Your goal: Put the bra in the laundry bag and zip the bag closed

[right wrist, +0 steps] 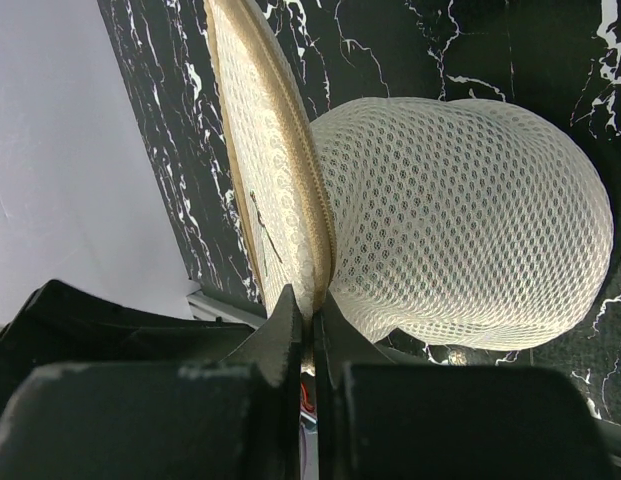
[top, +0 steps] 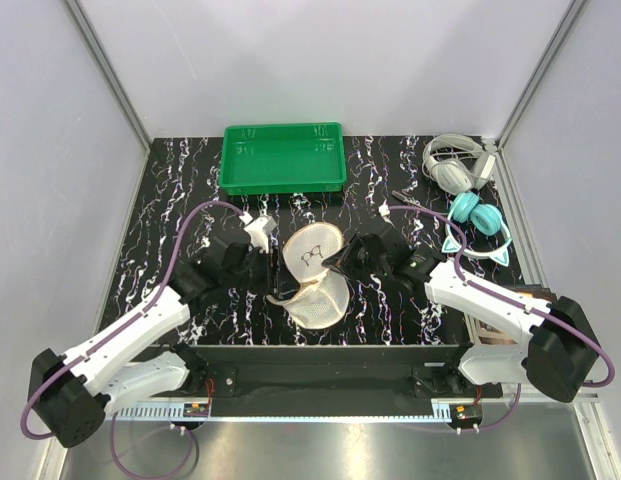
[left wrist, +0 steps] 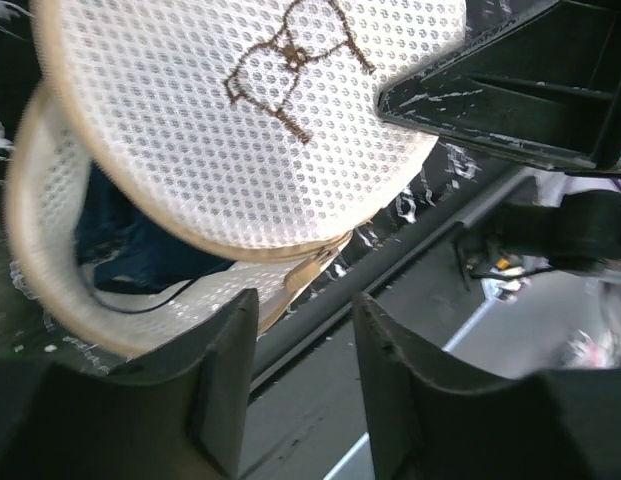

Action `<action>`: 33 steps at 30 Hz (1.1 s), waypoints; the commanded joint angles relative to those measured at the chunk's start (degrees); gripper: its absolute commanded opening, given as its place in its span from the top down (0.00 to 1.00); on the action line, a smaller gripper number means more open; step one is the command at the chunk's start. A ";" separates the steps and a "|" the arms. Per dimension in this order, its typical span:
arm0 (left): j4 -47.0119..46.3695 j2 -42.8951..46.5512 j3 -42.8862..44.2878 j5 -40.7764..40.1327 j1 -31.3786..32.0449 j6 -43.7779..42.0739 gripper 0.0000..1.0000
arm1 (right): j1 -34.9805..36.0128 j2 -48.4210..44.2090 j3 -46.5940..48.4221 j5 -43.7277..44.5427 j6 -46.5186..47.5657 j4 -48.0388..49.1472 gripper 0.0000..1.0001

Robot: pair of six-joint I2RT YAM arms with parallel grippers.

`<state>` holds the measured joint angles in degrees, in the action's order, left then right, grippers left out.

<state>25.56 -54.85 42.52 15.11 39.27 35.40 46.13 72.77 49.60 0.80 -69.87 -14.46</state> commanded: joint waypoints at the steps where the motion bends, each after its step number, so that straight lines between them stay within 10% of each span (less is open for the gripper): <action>1: -9.30 -3.24 -0.95 14.32 -2.79 0.20 0.59 | 0.54 -0.79 1.11 -0.18 1.31 1.63 1.00; 33: -10.00 -7.46 -1.57 12.84 -3.06 -0.77 0.62 | 0.63 1.67 2.25 -0.62 1.40 2.42 1.00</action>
<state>19.35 -61.43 40.64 26.39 36.42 34.41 46.13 74.00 49.60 0.34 -69.28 -14.35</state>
